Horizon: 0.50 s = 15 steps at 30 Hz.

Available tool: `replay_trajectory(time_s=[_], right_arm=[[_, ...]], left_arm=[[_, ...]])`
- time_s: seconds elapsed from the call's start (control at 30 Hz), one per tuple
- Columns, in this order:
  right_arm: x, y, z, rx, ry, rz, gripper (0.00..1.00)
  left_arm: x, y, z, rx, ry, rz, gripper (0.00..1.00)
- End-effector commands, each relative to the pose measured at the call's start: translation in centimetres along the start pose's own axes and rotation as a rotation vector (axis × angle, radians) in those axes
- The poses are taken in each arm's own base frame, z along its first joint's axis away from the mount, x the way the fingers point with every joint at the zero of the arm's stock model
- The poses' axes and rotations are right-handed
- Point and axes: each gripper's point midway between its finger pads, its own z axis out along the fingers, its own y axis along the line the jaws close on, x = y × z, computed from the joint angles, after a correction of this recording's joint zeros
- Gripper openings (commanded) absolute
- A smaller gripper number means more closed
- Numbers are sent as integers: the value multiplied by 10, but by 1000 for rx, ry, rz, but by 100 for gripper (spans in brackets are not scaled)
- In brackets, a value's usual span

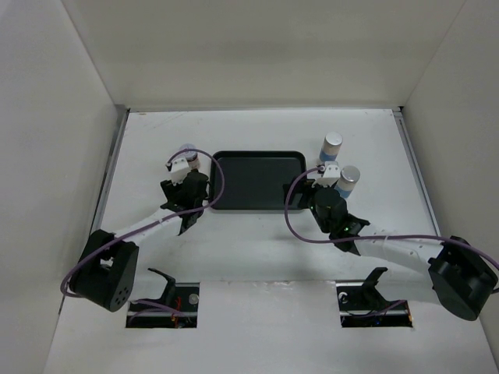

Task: Organize the condiment bottles

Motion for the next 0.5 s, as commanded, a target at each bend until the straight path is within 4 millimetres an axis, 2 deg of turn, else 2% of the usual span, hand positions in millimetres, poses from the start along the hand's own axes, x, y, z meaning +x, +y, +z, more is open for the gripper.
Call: replay_trajectory(time_s=[0.0, 0.03, 0.1, 0.13, 0.17, 0.23, 0.27, 0.33, 0.37, 0.47], right_arm=[[-28, 18, -1, -51, -73, 39, 100], [-27, 19, -1, -54, -71, 44, 100], [-23, 18, 1, -49, -57, 37, 100], [-24, 19, 3, -50, -59, 30, 100], [-21, 20, 4, -51, -51, 32, 100], [-18, 20, 5, -48, -40, 25, 100], [-17, 19, 6, -47, -38, 23, 100], [-21, 19, 5, -46, -51, 25, 100], [-22, 19, 4, -45, -55, 35, 100], [-23, 14, 3, -35, -58, 38, 100]], left_arm=[[-38, -18, 3, 29, -97, -75, 57], [-43, -20, -1, 41, -112, -82, 47], [-58, -24, -11, 66, -152, -88, 38], [-83, -32, -30, 102, -215, -110, 34], [-103, -41, -44, 140, -252, -121, 33], [-123, -58, -57, 195, -285, -126, 33], [-125, -61, -58, 202, -287, -125, 33], [-135, -84, -61, 253, -291, -127, 33], [-138, -101, -57, 282, -283, -121, 33], [-135, -133, -43, 332, -247, -108, 33]])
